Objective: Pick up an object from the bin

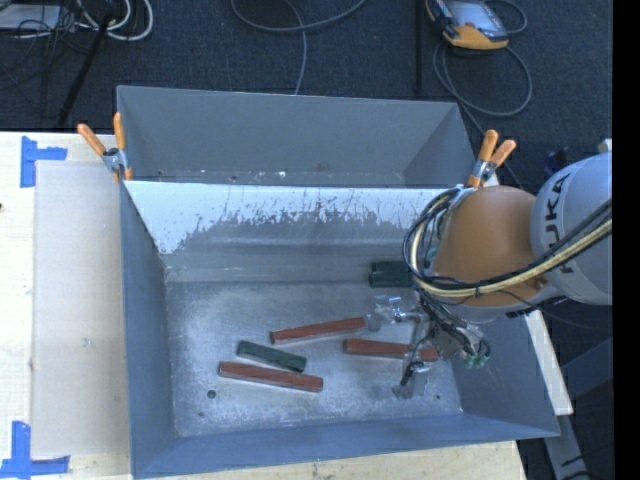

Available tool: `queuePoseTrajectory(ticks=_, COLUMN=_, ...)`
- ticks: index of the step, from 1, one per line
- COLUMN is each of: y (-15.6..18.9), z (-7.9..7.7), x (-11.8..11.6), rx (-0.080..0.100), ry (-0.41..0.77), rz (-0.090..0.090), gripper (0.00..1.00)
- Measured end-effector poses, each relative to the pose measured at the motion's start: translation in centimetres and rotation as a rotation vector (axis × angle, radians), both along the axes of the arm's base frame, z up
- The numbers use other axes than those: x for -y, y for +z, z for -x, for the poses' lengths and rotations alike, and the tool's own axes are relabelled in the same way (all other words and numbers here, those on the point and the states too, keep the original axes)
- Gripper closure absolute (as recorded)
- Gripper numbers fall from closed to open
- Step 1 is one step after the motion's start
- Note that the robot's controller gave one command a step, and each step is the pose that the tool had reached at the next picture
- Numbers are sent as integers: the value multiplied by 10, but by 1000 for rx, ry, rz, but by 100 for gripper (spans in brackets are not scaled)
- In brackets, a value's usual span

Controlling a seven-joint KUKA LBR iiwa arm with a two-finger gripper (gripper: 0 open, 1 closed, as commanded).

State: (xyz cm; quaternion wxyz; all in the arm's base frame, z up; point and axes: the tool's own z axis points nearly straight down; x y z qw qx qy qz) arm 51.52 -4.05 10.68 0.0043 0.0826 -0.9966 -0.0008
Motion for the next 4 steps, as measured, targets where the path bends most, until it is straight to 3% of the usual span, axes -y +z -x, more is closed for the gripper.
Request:
queuePoseTrajectory(ticks=1, y=-38, z=-24, x=-1, rx=10, ry=65, rz=0, gripper=0)
queuePoseTrajectory(ticks=2, y=-36, z=-24, x=0, rx=13, ry=67, rz=1, gripper=100)
queuePoseTrajectory(ticks=3, y=91, z=-24, x=9, rx=14, ry=534, rz=-1, gripper=100)
queuePoseTrajectory(ticks=4, y=64, z=-5, x=-11, rx=4, ry=424, rz=-3, gripper=100)
